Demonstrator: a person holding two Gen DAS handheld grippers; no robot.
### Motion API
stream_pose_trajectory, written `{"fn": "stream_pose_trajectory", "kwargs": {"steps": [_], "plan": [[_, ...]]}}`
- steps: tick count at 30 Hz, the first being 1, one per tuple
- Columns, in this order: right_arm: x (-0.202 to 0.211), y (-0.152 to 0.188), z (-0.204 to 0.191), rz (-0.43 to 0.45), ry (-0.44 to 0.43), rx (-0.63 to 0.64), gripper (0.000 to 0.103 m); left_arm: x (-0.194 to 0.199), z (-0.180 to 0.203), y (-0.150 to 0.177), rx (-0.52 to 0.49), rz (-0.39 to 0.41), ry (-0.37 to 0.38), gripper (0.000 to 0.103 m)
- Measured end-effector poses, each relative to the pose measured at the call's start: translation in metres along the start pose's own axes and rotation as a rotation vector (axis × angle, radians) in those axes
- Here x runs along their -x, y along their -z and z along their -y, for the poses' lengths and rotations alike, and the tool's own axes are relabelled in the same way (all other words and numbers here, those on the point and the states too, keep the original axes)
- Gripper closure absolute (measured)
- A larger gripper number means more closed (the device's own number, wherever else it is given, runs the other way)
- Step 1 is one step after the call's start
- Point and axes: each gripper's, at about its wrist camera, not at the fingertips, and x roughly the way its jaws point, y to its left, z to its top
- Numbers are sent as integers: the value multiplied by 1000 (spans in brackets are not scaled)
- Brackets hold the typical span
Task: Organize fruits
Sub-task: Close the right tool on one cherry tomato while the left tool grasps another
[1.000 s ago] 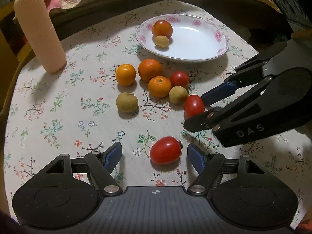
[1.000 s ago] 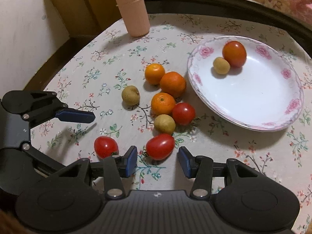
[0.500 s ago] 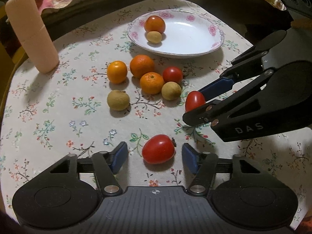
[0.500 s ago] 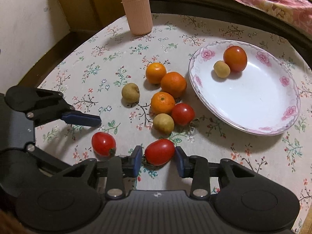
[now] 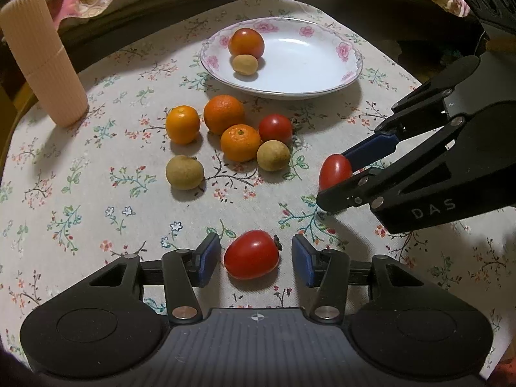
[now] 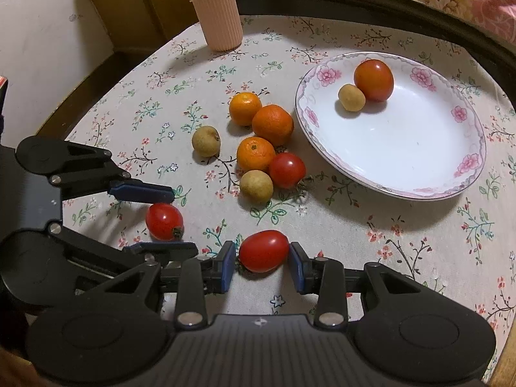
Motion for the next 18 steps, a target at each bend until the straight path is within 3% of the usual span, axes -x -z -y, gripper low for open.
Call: {"fn": "stream_pose_trajectory", "kwargs": {"steps": [9, 18], "plan": [[0, 0, -2, -2, 4, 2, 65, 6, 1, 3, -3, -12, 18, 57], [2, 3, 1, 0, 8, 11, 65, 7, 4, 3, -4, -19, 31, 54]]}}
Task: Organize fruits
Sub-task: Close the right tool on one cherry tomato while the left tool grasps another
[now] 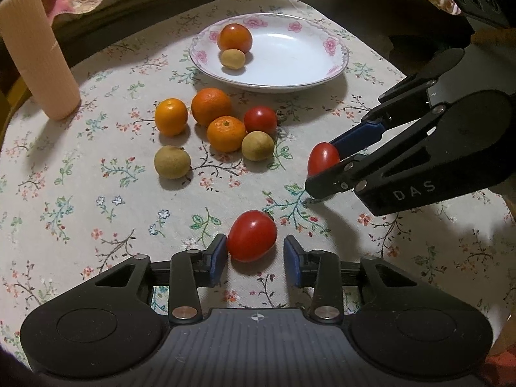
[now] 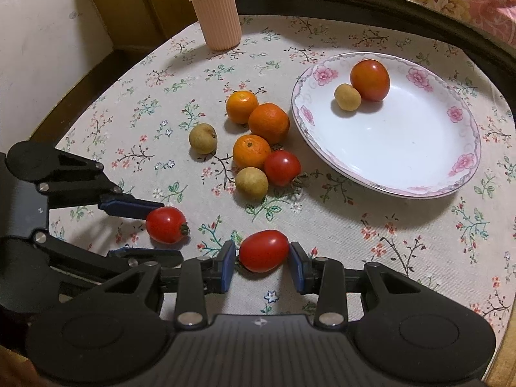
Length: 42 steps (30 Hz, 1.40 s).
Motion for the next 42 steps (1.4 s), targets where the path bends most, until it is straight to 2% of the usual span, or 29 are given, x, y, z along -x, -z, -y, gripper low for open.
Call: {"fn": "stream_pose_trajectory", "kwargs": {"steps": [4, 12, 25, 29, 31, 35, 40, 42], "plan": [[-1, 0, -1, 0, 2, 10, 65, -2, 1, -2, -5, 0, -17, 38], [0, 1, -2, -1, 5, 21, 65, -6, -1, -3, 1, 10, -28, 29], [0, 2, -3, 3, 8, 28, 65, -9, 14, 14, -28, 35, -5, 0], [0, 2, -3, 2, 11, 29, 65, -10, 15, 14, -18, 33, -4, 0], [1, 2, -2, 3, 10, 25, 65, -7, 15, 14, -14, 47, -15, 11], [1, 2, -3, 0, 15, 29, 65, -6, 17, 13, -21, 52, -11, 20], [1, 2, -2, -4, 20, 28, 65, -1, 17, 12, -13, 44, 7, 48], [2, 2, -2, -4, 23, 28, 65, 0, 18, 11, -14, 34, -5, 51]]}}
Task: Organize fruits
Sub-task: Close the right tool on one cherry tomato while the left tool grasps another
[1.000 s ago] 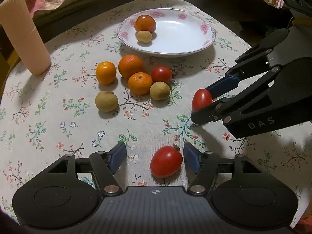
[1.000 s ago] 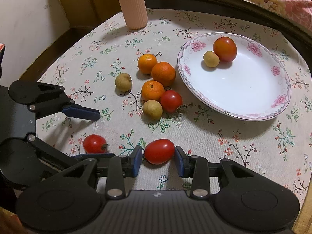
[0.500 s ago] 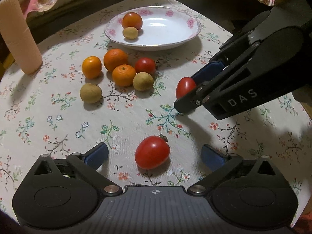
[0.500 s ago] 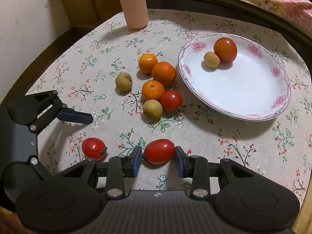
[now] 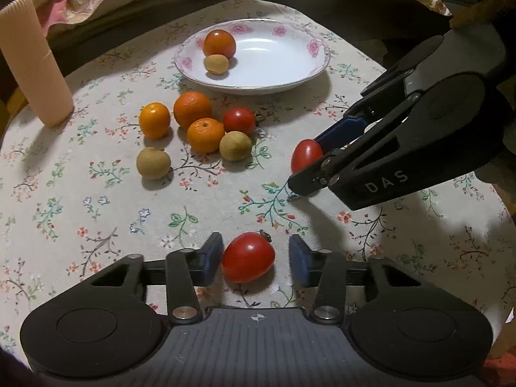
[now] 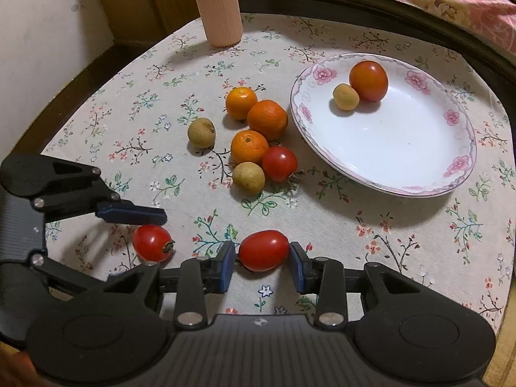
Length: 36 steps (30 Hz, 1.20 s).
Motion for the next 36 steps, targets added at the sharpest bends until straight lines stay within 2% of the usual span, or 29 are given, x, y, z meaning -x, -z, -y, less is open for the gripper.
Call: {"fn": "stream_pose_trajectory", "kwargs": {"steps": [8, 11, 36], "plan": [[1, 0, -2, 3, 8, 3, 65, 0, 2, 1, -10, -22, -18, 53], [2, -1, -4, 4, 9, 7, 65, 1, 3, 0, -17, -28, -10, 61], [-1, 3, -11, 0, 45, 64, 68, -1, 6, -3, -62, -40, -37, 61]]}}
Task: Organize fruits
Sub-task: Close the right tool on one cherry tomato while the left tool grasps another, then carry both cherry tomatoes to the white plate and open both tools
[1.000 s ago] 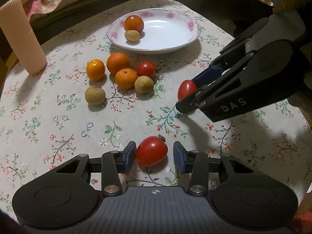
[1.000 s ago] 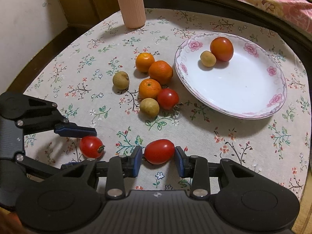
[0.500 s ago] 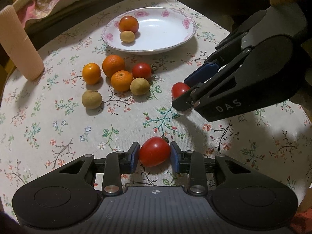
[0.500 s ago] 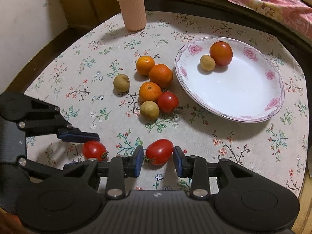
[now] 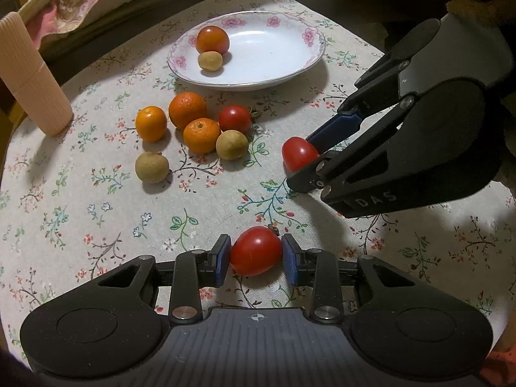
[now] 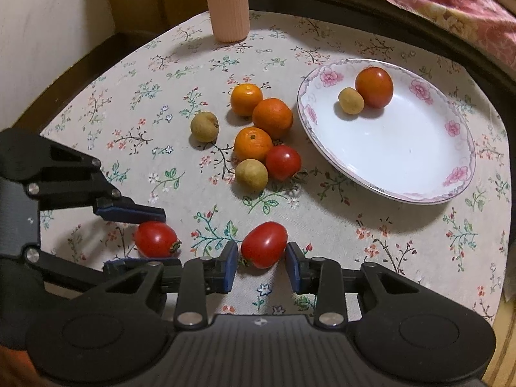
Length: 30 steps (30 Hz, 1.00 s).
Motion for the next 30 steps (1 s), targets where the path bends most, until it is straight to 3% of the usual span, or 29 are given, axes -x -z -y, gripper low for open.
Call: {"fn": "stream_pose_trajectory", "kwargs": {"steps": [30], "plan": [[21, -7, 8, 66, -2, -27, 72, 7, -5, -14, -13, 40, -54, 62]]}}
